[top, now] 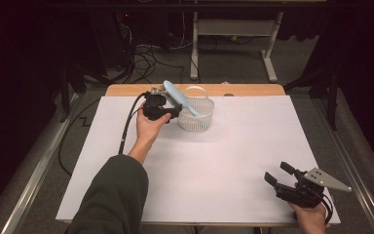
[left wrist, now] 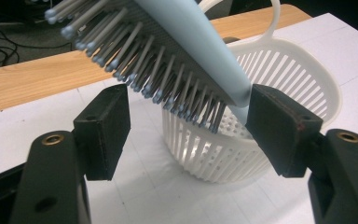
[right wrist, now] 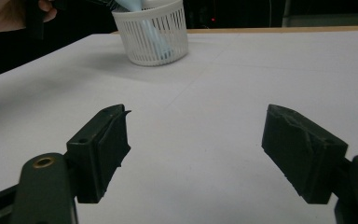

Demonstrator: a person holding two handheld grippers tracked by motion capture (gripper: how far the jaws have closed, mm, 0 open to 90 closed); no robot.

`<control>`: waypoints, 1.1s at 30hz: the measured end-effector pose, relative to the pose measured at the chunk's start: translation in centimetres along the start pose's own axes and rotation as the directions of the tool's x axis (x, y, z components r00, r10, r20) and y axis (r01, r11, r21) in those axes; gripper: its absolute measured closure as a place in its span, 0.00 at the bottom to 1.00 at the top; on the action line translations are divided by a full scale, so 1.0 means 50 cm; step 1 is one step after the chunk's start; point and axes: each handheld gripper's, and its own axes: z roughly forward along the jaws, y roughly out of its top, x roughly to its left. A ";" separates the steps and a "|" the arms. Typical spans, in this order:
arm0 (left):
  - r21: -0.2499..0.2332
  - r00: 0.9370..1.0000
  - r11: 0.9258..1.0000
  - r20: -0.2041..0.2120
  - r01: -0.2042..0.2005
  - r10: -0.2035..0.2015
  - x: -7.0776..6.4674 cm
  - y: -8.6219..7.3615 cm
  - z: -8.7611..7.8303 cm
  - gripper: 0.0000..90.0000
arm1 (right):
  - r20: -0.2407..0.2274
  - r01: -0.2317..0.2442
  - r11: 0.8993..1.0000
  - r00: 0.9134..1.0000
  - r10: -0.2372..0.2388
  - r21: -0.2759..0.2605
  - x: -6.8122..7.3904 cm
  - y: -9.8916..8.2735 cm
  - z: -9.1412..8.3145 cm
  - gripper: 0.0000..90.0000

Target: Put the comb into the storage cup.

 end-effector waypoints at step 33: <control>-0.060 1.000 0.998 -0.003 -0.016 0.015 0.030 -0.017 -0.084 0.35 | 0.011 0.002 1.000 1.000 -0.002 0.003 0.000 0.000 0.000 0.26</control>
